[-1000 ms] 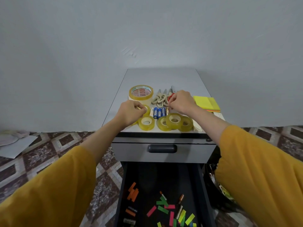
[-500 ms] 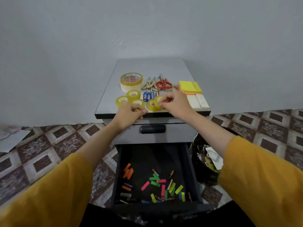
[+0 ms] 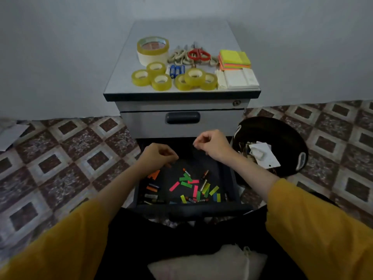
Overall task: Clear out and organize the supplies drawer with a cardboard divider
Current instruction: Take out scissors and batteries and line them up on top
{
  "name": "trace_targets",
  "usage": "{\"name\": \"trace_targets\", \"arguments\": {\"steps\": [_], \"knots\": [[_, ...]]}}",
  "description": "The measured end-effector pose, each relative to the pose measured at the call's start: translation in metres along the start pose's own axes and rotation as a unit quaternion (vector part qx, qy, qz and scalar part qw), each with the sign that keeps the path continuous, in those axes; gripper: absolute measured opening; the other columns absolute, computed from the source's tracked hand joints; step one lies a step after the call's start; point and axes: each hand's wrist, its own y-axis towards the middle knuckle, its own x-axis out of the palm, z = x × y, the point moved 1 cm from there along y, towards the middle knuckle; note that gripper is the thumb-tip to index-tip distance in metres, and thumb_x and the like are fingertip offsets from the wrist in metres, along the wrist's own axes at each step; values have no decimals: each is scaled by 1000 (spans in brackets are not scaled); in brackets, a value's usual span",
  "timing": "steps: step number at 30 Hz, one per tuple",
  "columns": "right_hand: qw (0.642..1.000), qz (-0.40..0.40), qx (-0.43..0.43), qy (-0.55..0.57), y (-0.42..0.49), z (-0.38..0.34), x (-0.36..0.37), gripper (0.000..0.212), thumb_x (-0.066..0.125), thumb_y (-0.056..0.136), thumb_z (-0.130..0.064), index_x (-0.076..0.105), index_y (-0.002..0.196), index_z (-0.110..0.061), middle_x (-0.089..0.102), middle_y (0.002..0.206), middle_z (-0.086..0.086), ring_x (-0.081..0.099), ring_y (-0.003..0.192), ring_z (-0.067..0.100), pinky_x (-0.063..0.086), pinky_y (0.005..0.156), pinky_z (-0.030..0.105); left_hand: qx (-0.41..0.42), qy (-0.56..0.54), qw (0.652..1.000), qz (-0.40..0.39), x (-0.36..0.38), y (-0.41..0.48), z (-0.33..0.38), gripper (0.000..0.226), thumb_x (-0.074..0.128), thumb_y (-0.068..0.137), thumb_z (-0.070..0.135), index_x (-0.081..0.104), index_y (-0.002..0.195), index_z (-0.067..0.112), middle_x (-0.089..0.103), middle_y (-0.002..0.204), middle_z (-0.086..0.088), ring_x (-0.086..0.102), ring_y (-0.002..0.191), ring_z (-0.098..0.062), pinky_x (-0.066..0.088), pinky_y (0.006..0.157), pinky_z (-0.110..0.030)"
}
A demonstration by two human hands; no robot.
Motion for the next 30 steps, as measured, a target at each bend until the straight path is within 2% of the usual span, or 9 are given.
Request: {"name": "trace_targets", "arguments": {"steps": [2,4,8,12,15,17,19,24,30], "knots": [[1000,-13,14,-15,-1,19,9,6,66,83,-3,72,82,-4,58,64,-11,54,52,-8,39,50,3,-27,-9,999,-19,10,2,-18,16,67,84,12,66,70,20,66,67,1,60,53,-4,49,57,-19],[998,-29,31,-38,-2,38,17,6,67,83,-4,73,82,-7,61,70,-8,54,62,-5,38,60,4,-53,-7,998,-41,19,4,-33,14,66,85,15,66,72,20,66,70,0,61,57,-6,47,57,-20],[992,-63,69,-80,0,73,31,8,66,84,-7,73,84,-9,67,84,-1,59,80,6,44,76,19,-91,-4,994,-59,30,11,-56,16,63,88,13,65,73,18,64,69,-2,60,61,-7,49,60,-17],[982,-72,99,-145,7,101,40,13,62,84,-5,74,85,-11,71,91,5,65,90,17,52,82,30,-107,11,992,-61,40,17,-75,16,64,87,9,64,72,16,62,66,0,56,52,1,45,51,-9],[968,-96,107,-207,12,116,48,19,58,84,-3,73,89,-13,69,96,5,64,91,20,53,80,33,-121,32,989,-80,53,21,-85,5,65,86,12,66,81,12,60,69,4,55,64,-4,43,57,-10],[954,-119,92,-259,14,125,54,21,57,85,-4,72,94,-16,67,103,4,62,96,21,51,78,30,-121,61,985,-109,64,25,-91,6,65,86,16,68,91,13,62,81,6,57,78,-6,45,73,-15],[940,-141,67,-305,18,132,60,23,56,86,-5,70,101,-16,64,111,3,58,103,21,48,82,31,-119,86,979,-138,75,28,-96,13,63,88,18,69,98,14,62,95,6,55,90,-5,43,85,-18],[924,-159,42,-345,28,145,67,32,51,86,-2,66,112,-16,59,118,2,57,106,23,48,86,33,-108,148,968,-172,99,39,-101,19,60,90,18,66,108,16,62,114,3,57,103,-8,46,94,-24],[919,-189,35,-345,32,160,75,41,50,85,1,62,120,-15,54,126,0,56,108,22,48,88,34,-57,225,949,-213,124,46,-107,23,61,88,21,68,110,20,66,114,5,58,105,-10,47,91,-26]]}}
